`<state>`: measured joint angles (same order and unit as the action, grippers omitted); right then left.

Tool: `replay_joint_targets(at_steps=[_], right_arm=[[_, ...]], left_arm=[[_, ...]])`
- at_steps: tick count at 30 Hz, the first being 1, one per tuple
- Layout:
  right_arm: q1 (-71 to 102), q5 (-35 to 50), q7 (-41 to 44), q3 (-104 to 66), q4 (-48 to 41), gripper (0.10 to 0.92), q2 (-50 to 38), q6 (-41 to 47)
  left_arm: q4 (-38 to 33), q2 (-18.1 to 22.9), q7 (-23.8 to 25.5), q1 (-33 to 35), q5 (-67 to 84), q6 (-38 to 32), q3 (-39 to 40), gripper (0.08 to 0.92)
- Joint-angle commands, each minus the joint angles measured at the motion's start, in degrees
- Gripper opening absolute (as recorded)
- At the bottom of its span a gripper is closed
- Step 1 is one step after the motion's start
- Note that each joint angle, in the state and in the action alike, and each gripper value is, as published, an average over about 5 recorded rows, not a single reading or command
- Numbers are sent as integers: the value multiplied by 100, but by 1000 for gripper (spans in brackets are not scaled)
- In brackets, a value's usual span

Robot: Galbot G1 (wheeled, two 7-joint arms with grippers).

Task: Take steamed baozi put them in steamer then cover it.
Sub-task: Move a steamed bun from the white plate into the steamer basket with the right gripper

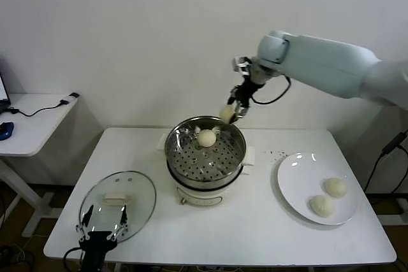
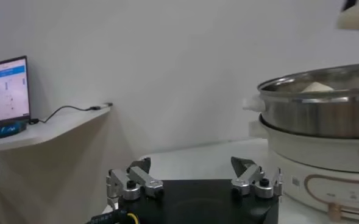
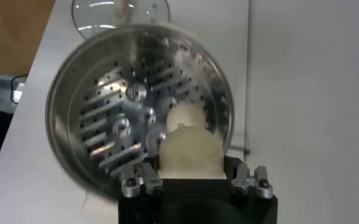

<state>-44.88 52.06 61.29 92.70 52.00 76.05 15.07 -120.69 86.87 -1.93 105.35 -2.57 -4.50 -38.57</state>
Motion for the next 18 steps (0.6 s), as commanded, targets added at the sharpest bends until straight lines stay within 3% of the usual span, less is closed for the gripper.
replay_joint_targets(at_steps=[1,18], right_arm=[[336,448,-184,235,-417,679,1448,135],[1295,91,-628,180,-421,681,1559,276]], left_arm=[[-12,-9,-7,-25,-34,-20,5,823],[142,6,-30,-28,-23,-58,-11,823]])
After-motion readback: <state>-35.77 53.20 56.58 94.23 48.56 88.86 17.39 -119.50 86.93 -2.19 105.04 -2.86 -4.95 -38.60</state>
